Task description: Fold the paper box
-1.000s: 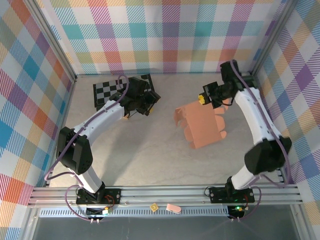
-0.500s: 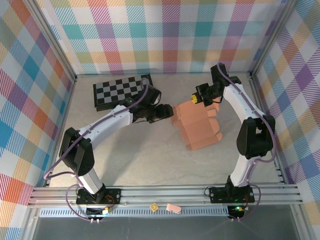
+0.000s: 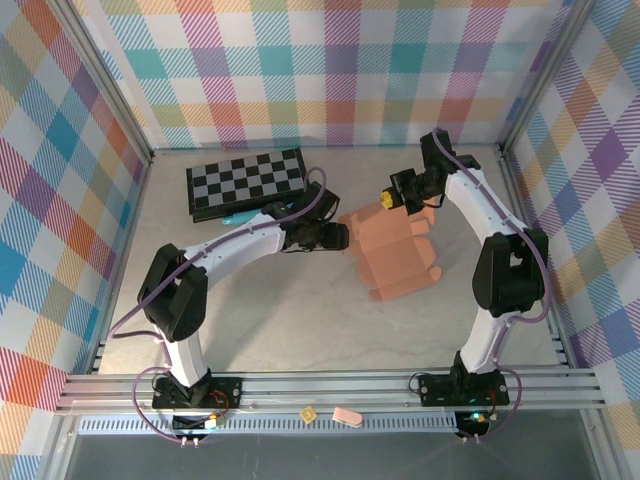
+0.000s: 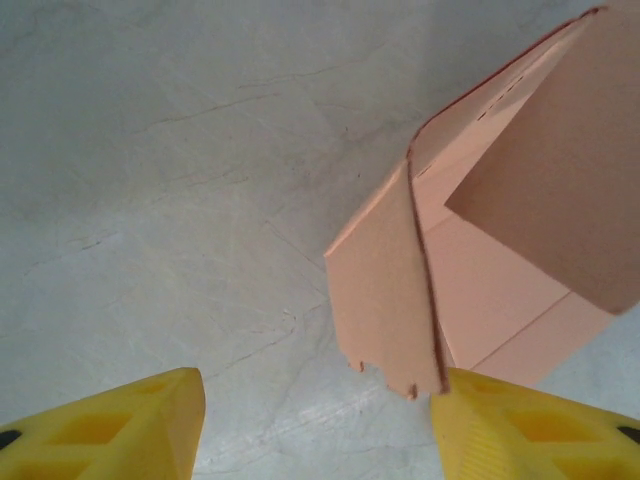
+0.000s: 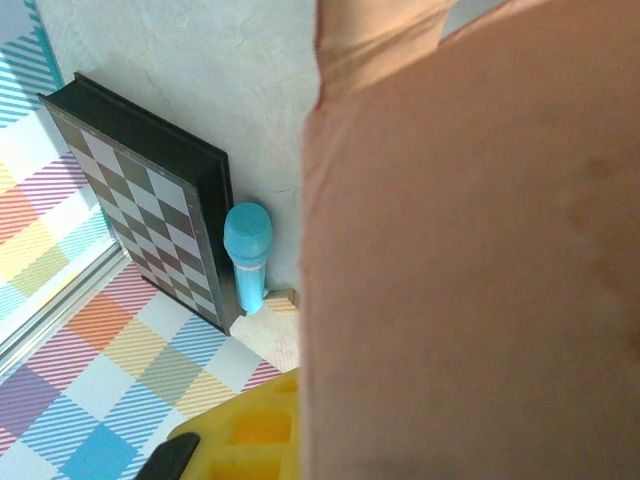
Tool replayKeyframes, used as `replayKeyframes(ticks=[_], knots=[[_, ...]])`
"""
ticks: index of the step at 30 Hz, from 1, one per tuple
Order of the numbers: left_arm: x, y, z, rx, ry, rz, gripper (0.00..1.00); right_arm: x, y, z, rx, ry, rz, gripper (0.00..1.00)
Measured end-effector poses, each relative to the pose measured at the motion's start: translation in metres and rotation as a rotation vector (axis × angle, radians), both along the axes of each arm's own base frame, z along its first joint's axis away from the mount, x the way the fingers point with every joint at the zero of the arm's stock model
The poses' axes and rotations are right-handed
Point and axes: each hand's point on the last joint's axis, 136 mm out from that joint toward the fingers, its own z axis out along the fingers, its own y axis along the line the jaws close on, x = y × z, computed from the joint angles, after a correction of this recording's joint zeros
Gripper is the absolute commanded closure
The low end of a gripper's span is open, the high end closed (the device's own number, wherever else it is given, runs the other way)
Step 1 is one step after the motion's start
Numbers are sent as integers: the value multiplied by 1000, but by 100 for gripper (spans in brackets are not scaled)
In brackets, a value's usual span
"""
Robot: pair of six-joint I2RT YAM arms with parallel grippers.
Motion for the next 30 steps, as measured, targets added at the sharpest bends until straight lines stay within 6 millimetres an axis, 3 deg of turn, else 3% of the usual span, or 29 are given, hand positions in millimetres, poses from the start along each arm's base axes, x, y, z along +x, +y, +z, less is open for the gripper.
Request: replayKeyframes(ticks=[6, 9, 12, 13, 17, 19, 21, 26, 30], knots=[[4, -10, -10, 23, -28, -24, 60, 0, 1, -7, 7, 9, 4, 100], [6, -12, -16, 37, -35, -25, 76, -2, 2, -11, 13, 17, 7, 100], [9, -11, -21, 52, -39, -20, 99, -3, 3, -13, 16, 22, 9, 100], [9, -11, -22, 56, -40, -19, 100, -3, 3, -13, 17, 20, 10, 98], [8, -12, -22, 57, -41, -20, 100, 0, 3, -12, 16, 2, 14, 55], [7, -12, -22, 56, -35, -15, 100, 3, 2, -13, 9, -31, 21, 46], [6, -12, -22, 52, -31, -7, 100, 1, 0, -18, 0, -60, 22, 43], [2, -12, -24, 52, -15, -1, 100, -27, -10, -20, -10, -152, -47, 40], [-2, -9, -24, 58, -5, -3, 100, -25, -6, -9, 18, -238, -84, 37]])
